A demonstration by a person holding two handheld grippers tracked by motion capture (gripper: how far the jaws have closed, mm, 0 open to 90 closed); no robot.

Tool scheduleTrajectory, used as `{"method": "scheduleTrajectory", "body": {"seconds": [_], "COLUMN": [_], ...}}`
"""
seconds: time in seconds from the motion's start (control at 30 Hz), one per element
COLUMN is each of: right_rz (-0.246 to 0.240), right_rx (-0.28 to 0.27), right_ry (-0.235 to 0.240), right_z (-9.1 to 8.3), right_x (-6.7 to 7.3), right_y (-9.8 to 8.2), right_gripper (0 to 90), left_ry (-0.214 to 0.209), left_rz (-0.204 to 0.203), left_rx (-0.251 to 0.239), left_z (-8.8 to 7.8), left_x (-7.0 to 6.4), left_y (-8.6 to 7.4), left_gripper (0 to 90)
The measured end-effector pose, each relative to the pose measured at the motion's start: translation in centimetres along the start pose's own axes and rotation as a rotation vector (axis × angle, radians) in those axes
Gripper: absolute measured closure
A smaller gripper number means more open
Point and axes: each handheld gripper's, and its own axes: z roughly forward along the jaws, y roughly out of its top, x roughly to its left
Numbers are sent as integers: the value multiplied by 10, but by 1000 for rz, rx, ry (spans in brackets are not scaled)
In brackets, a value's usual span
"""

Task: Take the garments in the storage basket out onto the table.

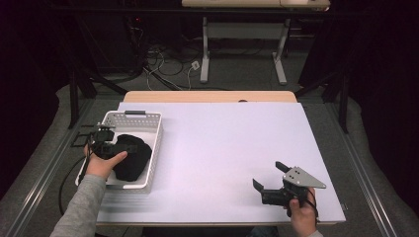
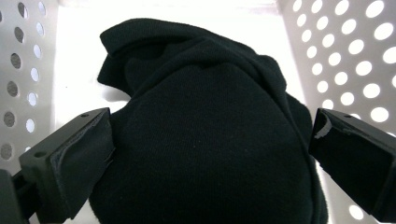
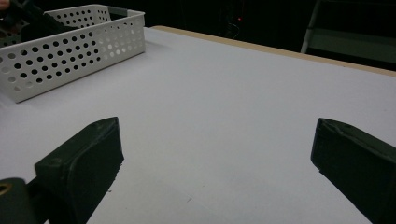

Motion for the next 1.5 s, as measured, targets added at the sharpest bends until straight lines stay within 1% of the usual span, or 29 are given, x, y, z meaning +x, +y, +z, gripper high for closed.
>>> {"method": "scheduleTrajectory", "body": {"seconds": [0.03,0.07,0.13,0.17,0.23,0.27,0.43,0.47,0.53,0.7,0.8,0.93,1.0,1.07,1.1,1.2,1.33,1.5], "right_rz": [-1,-3,1,0,3,3,2,2,1,0,0,-3,-4,-3,-2,-3,-3,-6], "right_rx": [2,4,5,2,2,4,3,3,5,6,7,8,8,8,10,10,9,13], "right_ry": [-1,-2,-3,-3,-2,-1,-2,-2,-4,-4,-3,-2,-2,-1,-2,-2,-4,-1], "right_z": [0,0,0,0,0,0,1,1,1,1,1,1,1,1,1,1,2,2], "right_x": [0,0,0,0,0,0,0,0,0,0,0,0,0,0,0,0,0,0], "right_y": [0,0,0,0,0,0,0,0,-1,-1,-1,-1,-1,-1,-1,-1,-1,-1], "right_gripper": [20,20,20,20,21,22,23,23,24,25,27,30,32,34,35,37,42,44], "left_ry": [4,2,7,15,19,21,27,29,30,27,23,22,28,22,20,14,7,-1], "left_rz": [1,3,10,13,20,16,30,26,29,36,34,38,44,50,41,43,63,74], "left_rx": [1,13,10,22,33,35,46,47,48,63,68,73,72,75,77,79,82,88], "left_z": [1,1,1,2,3,4,3,3,4,4,4,5,5,5,5,5,4,4], "left_x": [0,1,1,1,1,1,2,1,2,3,3,3,3,3,3,4,3,3], "left_y": [0,0,0,0,0,0,1,0,0,0,1,0,0,0,0,-1,-1,-1], "left_gripper": [5,5,5,5,9,15,59,68,85,150,164,204,216,231,248,289,359,428]}}
